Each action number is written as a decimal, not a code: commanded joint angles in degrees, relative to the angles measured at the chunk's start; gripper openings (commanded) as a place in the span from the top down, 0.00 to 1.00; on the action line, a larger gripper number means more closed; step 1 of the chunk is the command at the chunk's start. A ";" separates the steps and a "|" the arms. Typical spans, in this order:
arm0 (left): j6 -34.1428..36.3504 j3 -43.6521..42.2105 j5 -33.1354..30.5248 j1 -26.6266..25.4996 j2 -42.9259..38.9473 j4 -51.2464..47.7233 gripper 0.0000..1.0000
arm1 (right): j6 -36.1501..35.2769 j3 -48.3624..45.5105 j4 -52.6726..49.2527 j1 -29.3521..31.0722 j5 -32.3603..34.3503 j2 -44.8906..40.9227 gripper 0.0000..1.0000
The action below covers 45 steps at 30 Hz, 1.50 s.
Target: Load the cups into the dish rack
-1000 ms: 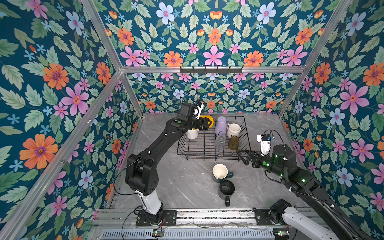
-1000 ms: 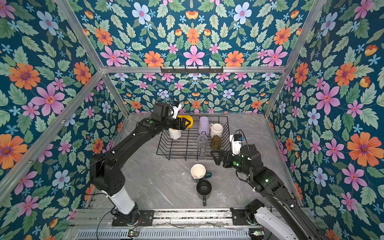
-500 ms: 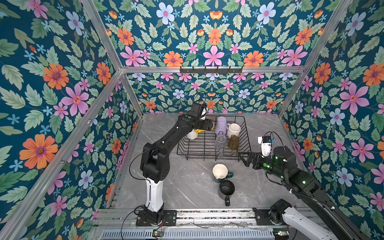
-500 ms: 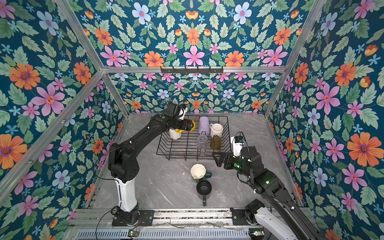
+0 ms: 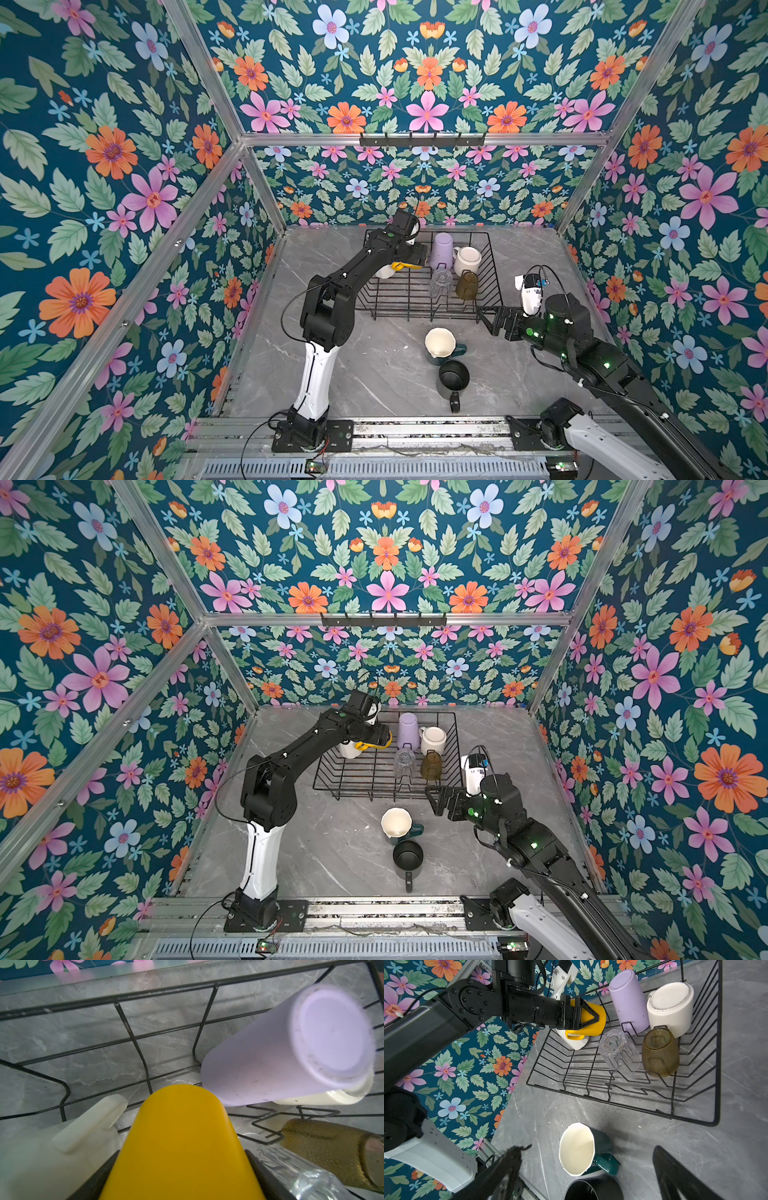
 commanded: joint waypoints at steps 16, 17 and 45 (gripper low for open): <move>-0.40 3.28 -2.13 -0.17 5.76 -0.15 0.89 | 0.95 -0.38 1.82 0.01 -1.27 0.44 0.02; -0.23 3.37 -2.03 -0.14 6.09 -0.15 0.83 | 1.04 -0.45 1.76 0.02 -1.32 0.41 0.02; 0.39 3.96 -3.73 -0.17 5.97 -1.82 0.48 | 1.29 -0.30 2.77 0.03 -1.80 1.24 0.03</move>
